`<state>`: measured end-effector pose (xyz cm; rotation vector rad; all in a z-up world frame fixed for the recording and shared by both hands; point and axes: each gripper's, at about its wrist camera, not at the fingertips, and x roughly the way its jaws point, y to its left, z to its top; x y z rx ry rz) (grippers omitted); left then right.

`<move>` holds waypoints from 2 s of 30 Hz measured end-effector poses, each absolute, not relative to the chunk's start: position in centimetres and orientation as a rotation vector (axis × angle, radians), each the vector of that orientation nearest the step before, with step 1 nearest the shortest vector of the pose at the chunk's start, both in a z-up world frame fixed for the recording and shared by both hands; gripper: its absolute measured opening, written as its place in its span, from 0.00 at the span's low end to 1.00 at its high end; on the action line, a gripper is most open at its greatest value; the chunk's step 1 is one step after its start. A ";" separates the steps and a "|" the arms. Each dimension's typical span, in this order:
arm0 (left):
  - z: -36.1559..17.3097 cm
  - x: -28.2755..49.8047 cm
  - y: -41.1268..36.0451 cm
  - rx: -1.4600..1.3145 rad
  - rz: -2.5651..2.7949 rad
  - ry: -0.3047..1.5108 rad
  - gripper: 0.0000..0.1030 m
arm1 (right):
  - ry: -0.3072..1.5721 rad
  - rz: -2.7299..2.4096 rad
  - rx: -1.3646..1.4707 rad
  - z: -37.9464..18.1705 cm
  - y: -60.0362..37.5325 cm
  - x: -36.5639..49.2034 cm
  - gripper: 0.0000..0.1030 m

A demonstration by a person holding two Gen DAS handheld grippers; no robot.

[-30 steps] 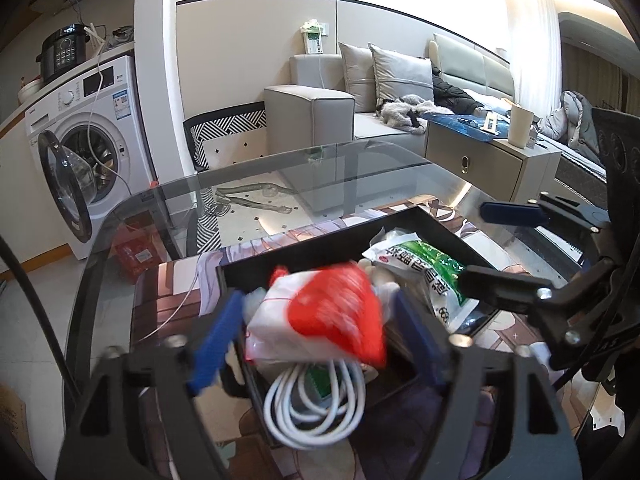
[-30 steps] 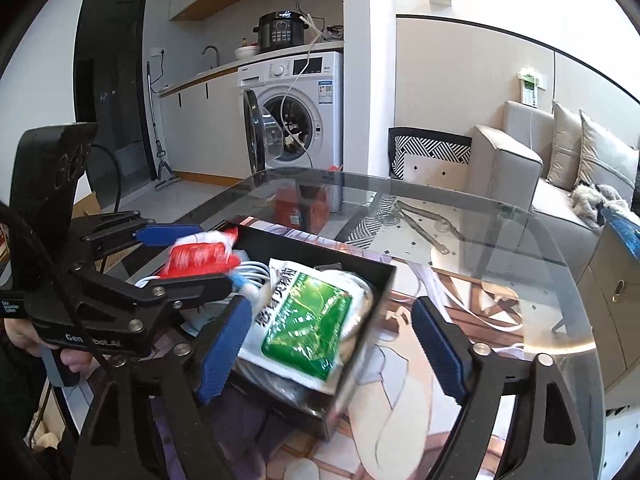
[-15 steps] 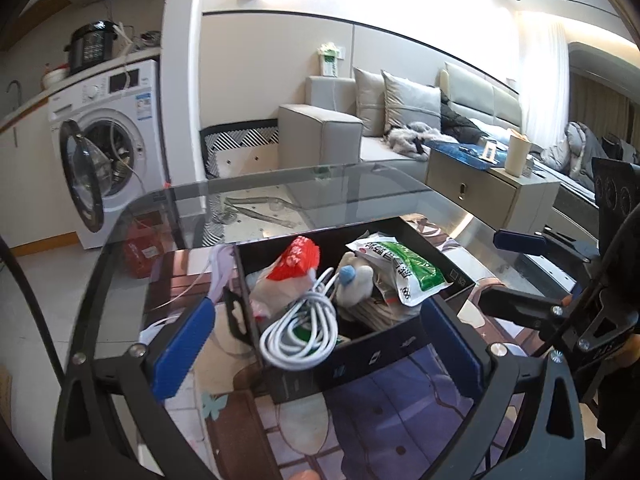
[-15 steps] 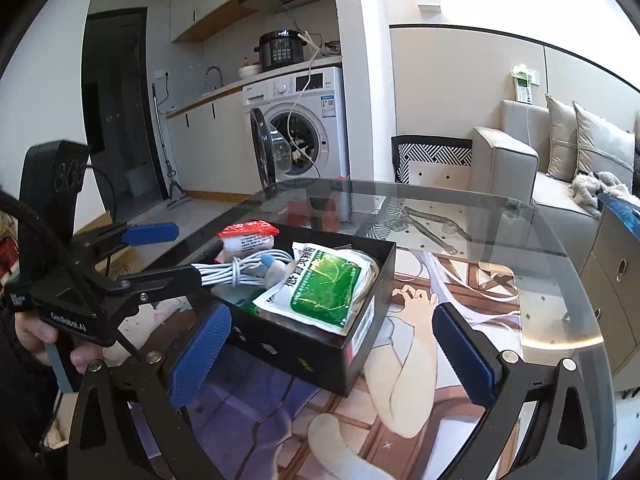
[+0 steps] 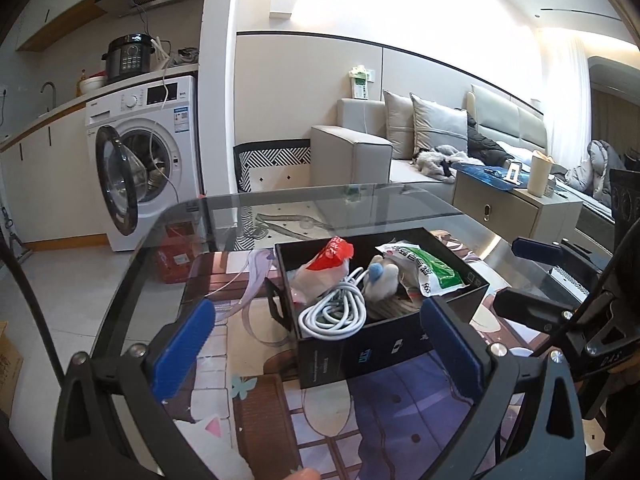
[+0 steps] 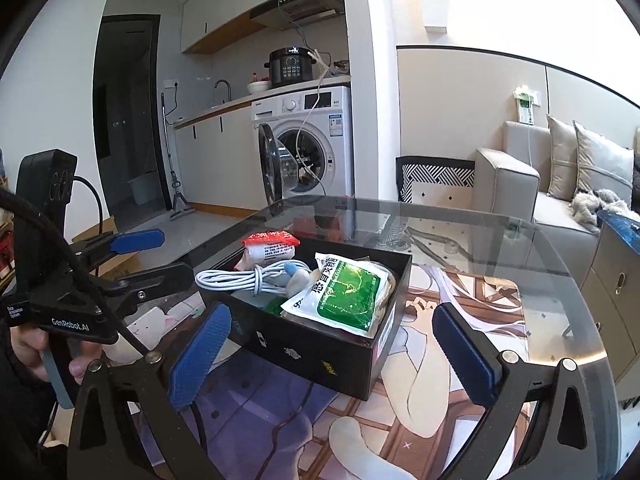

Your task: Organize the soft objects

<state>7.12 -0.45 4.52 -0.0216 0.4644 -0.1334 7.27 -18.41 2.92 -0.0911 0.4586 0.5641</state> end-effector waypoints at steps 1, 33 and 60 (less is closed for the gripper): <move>4.4 7.1 -0.4 -0.021 -0.131 0.464 1.00 | 0.456 0.564 -0.092 2.9 -18.3 7.3 1.00; 2.1 7.4 -0.5 0.003 -0.060 0.436 1.00 | 0.419 0.552 -0.109 1.8 -18.2 7.3 1.00; 2.2 7.4 -0.3 0.003 -0.062 0.434 1.00 | 0.420 0.551 -0.097 1.9 -18.2 7.2 1.00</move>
